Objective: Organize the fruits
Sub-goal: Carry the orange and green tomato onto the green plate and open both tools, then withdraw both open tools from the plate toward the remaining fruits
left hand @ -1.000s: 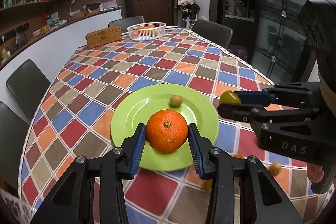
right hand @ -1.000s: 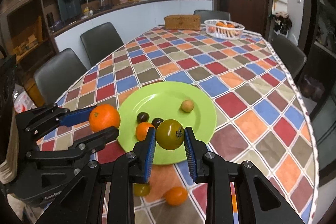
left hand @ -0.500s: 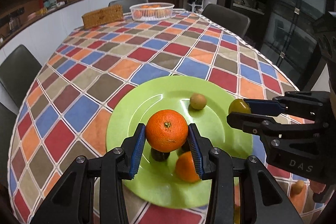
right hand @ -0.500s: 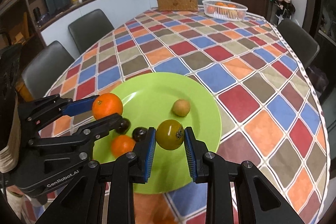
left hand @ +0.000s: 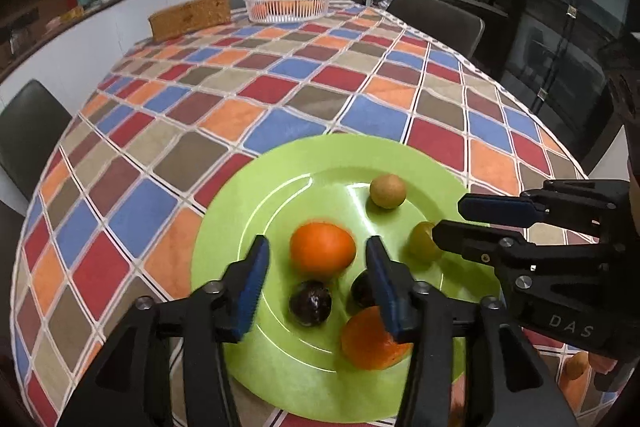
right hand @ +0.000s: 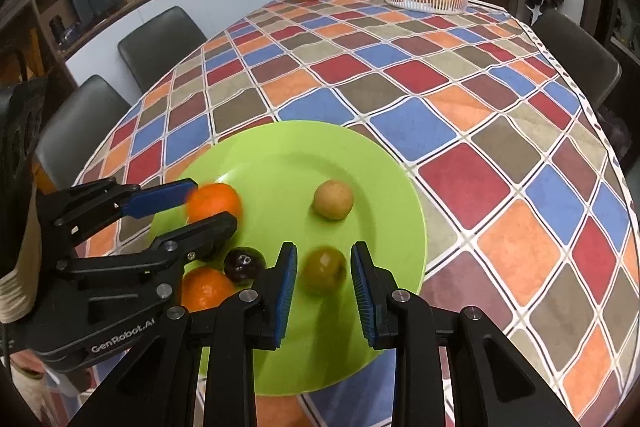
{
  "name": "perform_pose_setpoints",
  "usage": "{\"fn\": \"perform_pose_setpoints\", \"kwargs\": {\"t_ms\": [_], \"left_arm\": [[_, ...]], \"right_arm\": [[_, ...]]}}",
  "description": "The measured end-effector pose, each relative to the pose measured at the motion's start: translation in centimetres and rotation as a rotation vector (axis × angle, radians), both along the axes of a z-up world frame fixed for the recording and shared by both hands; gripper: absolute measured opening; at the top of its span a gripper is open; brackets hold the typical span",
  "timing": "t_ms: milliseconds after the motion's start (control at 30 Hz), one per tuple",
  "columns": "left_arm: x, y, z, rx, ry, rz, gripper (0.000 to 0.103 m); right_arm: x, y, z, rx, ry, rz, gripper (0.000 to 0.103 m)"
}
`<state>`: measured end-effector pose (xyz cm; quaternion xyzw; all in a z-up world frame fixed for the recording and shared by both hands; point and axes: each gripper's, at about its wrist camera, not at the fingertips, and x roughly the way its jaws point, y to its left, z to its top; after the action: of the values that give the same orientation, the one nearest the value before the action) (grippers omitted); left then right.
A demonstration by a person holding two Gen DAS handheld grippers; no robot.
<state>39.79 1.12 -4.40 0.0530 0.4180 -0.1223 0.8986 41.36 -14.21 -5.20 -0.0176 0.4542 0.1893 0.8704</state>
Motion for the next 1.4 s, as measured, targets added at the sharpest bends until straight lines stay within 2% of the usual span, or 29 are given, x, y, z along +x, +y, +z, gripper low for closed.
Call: {"fn": "perform_pose_setpoints", "kwargs": {"t_ms": [333,500,600,733,900,1067,1400], "left_arm": [[-4.7,-0.6,3.1,0.042,-0.078,-0.013,0.052],[-7.9,-1.2,4.7,0.037,-0.121,-0.020,0.054],[-10.0,-1.4,5.8,0.003,-0.136,-0.029,0.056],[-12.3,-2.0,6.7,-0.001,-0.161,-0.032,0.057],[-15.7,-2.7,7.5,-0.033,-0.179,-0.044,0.059],[-18.8,-3.4,8.0,-0.055,-0.204,-0.064,0.063],[-22.3,-4.2,7.2,-0.031,-0.200,-0.081,0.067]], "right_arm": [[-3.9,-1.6,2.6,0.013,-0.088,-0.027,0.032],[-7.0,-2.2,4.6,0.013,-0.153,-0.037,0.039],[-9.3,-2.4,5.7,0.014,-0.185,-0.043,0.039],[-12.4,-3.0,6.8,0.023,-0.213,-0.049,0.039],[-16.0,-4.0,7.8,0.009,-0.264,-0.071,0.047],[-19.3,-5.2,8.1,-0.003,-0.301,-0.110,0.055],[-23.4,-7.5,6.7,0.013,-0.273,-0.211,0.055]]}}
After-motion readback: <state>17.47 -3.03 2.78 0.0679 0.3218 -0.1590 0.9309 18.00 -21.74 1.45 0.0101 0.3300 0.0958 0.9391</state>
